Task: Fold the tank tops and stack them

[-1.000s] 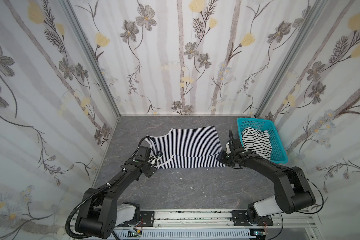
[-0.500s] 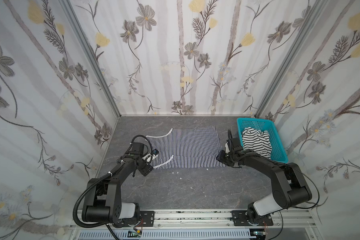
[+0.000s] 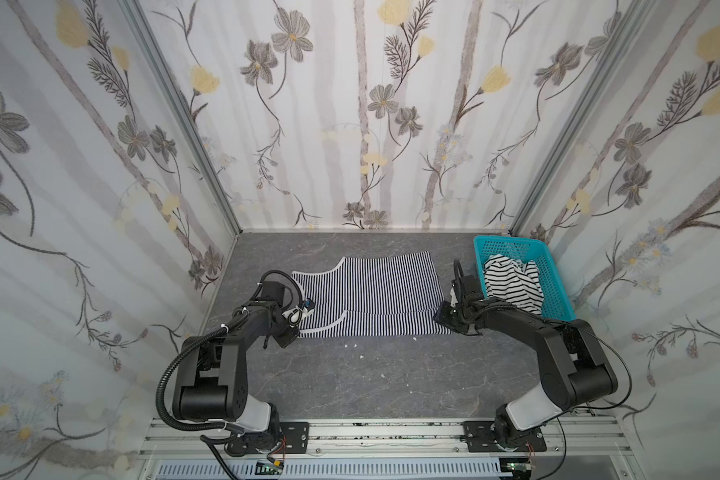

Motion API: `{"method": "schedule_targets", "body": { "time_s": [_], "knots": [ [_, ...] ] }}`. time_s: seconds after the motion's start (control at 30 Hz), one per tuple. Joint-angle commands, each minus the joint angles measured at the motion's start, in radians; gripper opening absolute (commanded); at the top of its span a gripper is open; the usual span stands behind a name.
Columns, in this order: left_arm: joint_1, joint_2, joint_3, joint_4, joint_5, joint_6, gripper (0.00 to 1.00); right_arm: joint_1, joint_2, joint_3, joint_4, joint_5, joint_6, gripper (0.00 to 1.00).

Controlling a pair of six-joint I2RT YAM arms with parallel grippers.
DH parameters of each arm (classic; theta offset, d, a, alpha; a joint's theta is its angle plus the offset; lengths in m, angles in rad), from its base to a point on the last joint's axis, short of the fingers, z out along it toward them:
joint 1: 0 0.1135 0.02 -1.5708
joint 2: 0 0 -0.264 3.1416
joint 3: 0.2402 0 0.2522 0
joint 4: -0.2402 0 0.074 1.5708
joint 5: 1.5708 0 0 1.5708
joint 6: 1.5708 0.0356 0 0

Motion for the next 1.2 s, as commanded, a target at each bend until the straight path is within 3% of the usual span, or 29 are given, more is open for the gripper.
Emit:
{"method": "schedule_targets", "body": {
  "time_s": [0.0,0.5,0.77,0.97,1.17],
  "knots": [
    [0.008,-0.001,0.03,-0.047,0.035,0.04,0.29,-0.001,0.01,0.01,0.011,0.033,-0.009,0.44],
    [0.057,0.126,0.086,-0.126,0.007,0.094,0.32,-0.011,0.043,0.029,-0.008,0.066,-0.025,0.44],
    [0.098,0.144,0.094,-0.141,-0.02,0.101,0.63,-0.011,0.046,0.042,-0.023,0.074,-0.031,0.44],
    [0.115,0.074,0.094,-0.157,-0.046,0.12,0.72,-0.009,-0.016,0.059,-0.059,0.083,-0.031,0.45],
    [0.11,0.029,0.158,-0.157,-0.026,0.055,0.79,0.035,-0.07,0.079,-0.082,0.083,-0.009,0.45]
  ]
}}
